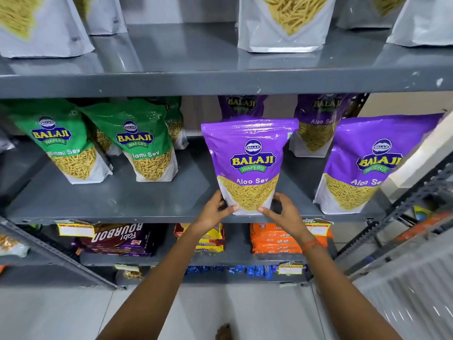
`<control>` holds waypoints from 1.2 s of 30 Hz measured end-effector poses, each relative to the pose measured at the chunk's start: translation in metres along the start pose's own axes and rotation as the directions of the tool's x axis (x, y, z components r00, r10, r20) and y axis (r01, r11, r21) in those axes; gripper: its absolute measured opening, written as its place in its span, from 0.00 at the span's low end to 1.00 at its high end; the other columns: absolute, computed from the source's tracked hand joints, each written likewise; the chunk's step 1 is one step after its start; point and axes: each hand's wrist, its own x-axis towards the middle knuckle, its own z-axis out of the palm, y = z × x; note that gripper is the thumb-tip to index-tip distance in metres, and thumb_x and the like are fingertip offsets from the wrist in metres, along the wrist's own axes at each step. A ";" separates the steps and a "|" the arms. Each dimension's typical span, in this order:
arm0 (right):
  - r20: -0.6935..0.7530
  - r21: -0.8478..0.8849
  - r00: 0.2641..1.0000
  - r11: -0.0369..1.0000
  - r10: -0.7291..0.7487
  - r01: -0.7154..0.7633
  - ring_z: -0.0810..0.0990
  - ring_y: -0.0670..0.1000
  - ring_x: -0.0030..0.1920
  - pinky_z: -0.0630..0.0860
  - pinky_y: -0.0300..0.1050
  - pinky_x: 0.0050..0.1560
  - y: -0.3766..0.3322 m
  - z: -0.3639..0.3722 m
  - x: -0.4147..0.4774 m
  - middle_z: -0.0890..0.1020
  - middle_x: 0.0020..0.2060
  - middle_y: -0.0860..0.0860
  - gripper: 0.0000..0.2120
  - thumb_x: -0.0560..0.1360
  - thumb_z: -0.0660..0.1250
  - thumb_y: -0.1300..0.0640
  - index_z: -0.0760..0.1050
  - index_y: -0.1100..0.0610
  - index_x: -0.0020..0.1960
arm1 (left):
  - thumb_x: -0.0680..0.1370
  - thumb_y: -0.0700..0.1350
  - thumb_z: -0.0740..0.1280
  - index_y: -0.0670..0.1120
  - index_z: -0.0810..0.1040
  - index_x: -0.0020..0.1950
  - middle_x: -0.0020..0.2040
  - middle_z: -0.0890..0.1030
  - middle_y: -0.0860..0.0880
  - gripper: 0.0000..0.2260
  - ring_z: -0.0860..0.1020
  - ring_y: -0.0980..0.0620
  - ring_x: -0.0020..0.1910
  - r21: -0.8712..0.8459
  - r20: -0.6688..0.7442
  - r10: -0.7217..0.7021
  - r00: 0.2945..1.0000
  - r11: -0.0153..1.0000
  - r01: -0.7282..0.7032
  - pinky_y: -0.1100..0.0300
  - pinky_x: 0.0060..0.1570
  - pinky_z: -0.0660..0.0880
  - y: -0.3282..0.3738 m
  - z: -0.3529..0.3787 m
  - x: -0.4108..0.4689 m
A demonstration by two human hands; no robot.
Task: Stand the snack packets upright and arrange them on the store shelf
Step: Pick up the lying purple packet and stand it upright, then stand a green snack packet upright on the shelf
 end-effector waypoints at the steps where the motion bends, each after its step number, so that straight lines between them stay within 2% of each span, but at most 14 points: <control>1: 0.003 0.014 1.000 1.000 -0.004 0.004 0.74 0.51 0.62 0.73 0.49 0.62 -0.001 0.002 -0.001 0.76 0.59 0.50 0.28 0.67 0.72 0.44 0.69 0.53 0.61 | 0.73 0.42 0.70 0.45 0.65 0.67 0.59 0.77 0.48 0.25 0.75 0.51 0.60 -0.019 0.017 -0.006 1.000 1.000 0.006 0.72 0.51 0.75 0.001 -0.001 -0.001; 4: -0.261 -0.003 0.965 0.999 -0.036 0.036 0.65 0.53 0.69 0.66 0.54 0.69 -0.014 0.015 -0.011 0.69 0.67 0.56 0.34 0.71 0.62 0.37 0.60 0.53 0.70 | 0.72 0.46 0.71 0.50 0.58 0.72 0.71 0.68 0.49 0.32 0.69 0.51 0.68 -0.019 0.006 0.000 1.000 1.000 0.000 0.58 0.63 0.69 0.006 -0.007 -0.006; 7: -0.619 -0.099 0.746 0.966 -0.246 0.237 0.65 0.54 0.67 0.62 0.48 0.68 -0.047 0.035 -0.024 0.69 0.64 0.59 0.23 0.78 0.53 0.48 0.62 0.58 0.69 | 0.73 0.50 0.69 0.53 0.51 0.75 0.77 0.57 0.52 0.37 0.59 0.55 0.74 0.065 -0.230 0.132 0.964 0.991 -0.120 0.58 0.69 0.61 0.020 -0.016 -0.017; 9: -0.669 -0.106 0.660 0.923 -0.341 0.370 0.65 0.51 0.65 0.60 0.38 0.68 -0.074 0.053 -0.030 0.69 0.62 0.56 0.20 0.79 0.51 0.50 0.64 0.57 0.67 | 0.74 0.50 0.67 0.53 0.51 0.75 0.77 0.57 0.53 0.35 0.57 0.59 0.74 0.123 -0.351 0.279 0.894 0.960 -0.252 0.67 0.70 0.58 0.036 -0.025 -0.029; 12: -0.626 -0.110 0.639 0.862 -0.447 0.495 0.65 0.48 0.65 0.59 0.36 0.70 -0.108 0.089 -0.028 0.68 0.62 0.53 0.21 0.79 0.49 0.48 0.65 0.57 0.67 | 0.75 0.52 0.64 0.50 0.53 0.75 0.76 0.57 0.54 0.32 0.56 0.62 0.74 0.195 -0.429 0.434 0.792 0.901 -0.388 0.74 0.70 0.55 0.053 -0.051 -0.043; 16: -0.587 -0.082 0.651 0.835 -0.481 0.543 0.65 0.42 0.64 0.62 0.38 0.68 -0.145 0.140 -0.007 0.67 0.61 0.50 0.20 0.79 0.50 0.48 0.66 0.56 0.66 | 0.75 0.56 0.61 0.49 0.52 0.75 0.76 0.57 0.53 0.32 0.55 0.59 0.75 0.308 -0.488 0.498 0.716 0.866 -0.393 0.57 0.75 0.56 0.040 -0.103 -0.045; 21: -0.458 -0.002 0.764 0.860 -0.454 0.510 0.68 0.48 0.63 0.64 0.39 0.67 -0.165 0.210 0.039 0.70 0.59 0.54 0.22 0.78 0.51 0.46 0.67 0.59 0.65 | 0.75 0.52 0.64 0.46 0.48 0.75 0.77 0.54 0.45 0.35 0.54 0.51 0.76 0.260 -0.651 0.354 0.671 0.935 -0.242 0.46 0.74 0.57 -0.013 -0.182 -0.029; 23: -0.363 0.037 0.874 0.932 -0.324 0.360 0.65 0.52 0.68 0.59 0.38 0.69 -0.163 0.231 0.066 0.68 0.65 0.58 0.24 0.78 0.54 0.46 0.63 0.61 0.68 | 0.74 0.49 0.67 0.45 0.47 0.75 0.78 0.52 0.46 0.38 0.53 0.50 0.76 0.146 -0.663 0.218 0.716 0.976 -0.162 0.45 0.74 0.57 -0.035 -0.209 -0.017; 25: -0.214 0.132 0.971 0.982 -0.104 0.134 0.56 0.52 0.74 0.51 0.40 0.72 -0.163 0.243 0.090 0.59 0.74 0.56 0.28 0.78 0.56 0.48 0.54 0.59 0.73 | 0.72 0.46 0.71 0.44 0.46 0.75 0.78 0.50 0.46 0.42 0.53 0.48 0.76 0.072 -0.607 0.123 0.785 0.992 -0.100 0.44 0.74 0.57 -0.048 -0.233 -0.004; 27: -0.047 0.189 0.999 0.982 0.026 -0.017 0.51 0.48 0.75 0.48 0.45 0.74 -0.163 0.243 0.105 0.54 0.76 0.49 0.31 0.78 0.54 0.45 0.48 0.54 0.75 | 0.70 0.44 0.73 0.43 0.48 0.75 0.77 0.53 0.44 0.43 0.57 0.46 0.75 0.004 -0.496 0.028 0.868 1.000 -0.029 0.46 0.73 0.59 -0.058 -0.254 0.012; 28: 0.029 0.222 0.999 0.974 0.043 -0.049 0.54 0.45 0.73 0.51 0.45 0.72 -0.162 0.240 0.108 0.57 0.74 0.45 0.30 0.78 0.53 0.43 0.48 0.52 0.75 | 0.69 0.46 0.74 0.44 0.52 0.74 0.76 0.58 0.44 0.42 0.60 0.45 0.74 -0.035 -0.413 -0.018 0.911 0.999 0.003 0.47 0.72 0.61 -0.061 -0.262 0.019; 31: 0.135 0.268 0.991 0.963 -0.001 -0.035 0.65 0.43 0.66 0.59 0.40 0.63 -0.161 0.237 0.108 0.68 0.63 0.40 0.23 0.78 0.54 0.43 0.61 0.49 0.70 | 0.66 0.54 0.75 0.47 0.66 0.65 0.65 0.73 0.46 0.32 0.70 0.44 0.67 0.008 -0.229 -0.064 0.971 0.998 0.068 0.52 0.66 0.68 -0.069 -0.279 0.028; 34: 0.079 0.203 0.997 0.979 -0.010 -0.007 0.74 0.46 0.59 0.68 0.30 0.53 -0.148 0.239 0.097 0.76 0.56 0.45 0.14 0.77 0.59 0.47 0.69 0.50 0.61 | 0.71 0.46 0.72 0.42 0.68 0.65 0.63 0.75 0.47 0.26 0.72 0.47 0.64 0.016 -0.242 -0.065 0.968 0.997 0.071 0.54 0.63 0.69 -0.082 -0.280 0.019; 36: 0.056 0.113 0.998 0.993 -0.038 0.031 0.77 0.47 0.57 0.73 0.33 0.54 -0.133 0.239 0.085 0.79 0.54 0.47 0.10 0.76 0.61 0.47 0.71 0.48 0.56 | 0.71 0.44 0.72 0.42 0.71 0.63 0.62 0.77 0.46 0.23 0.74 0.49 0.62 -0.020 -0.234 -0.042 0.971 0.999 0.038 0.54 0.64 0.71 -0.088 -0.273 0.002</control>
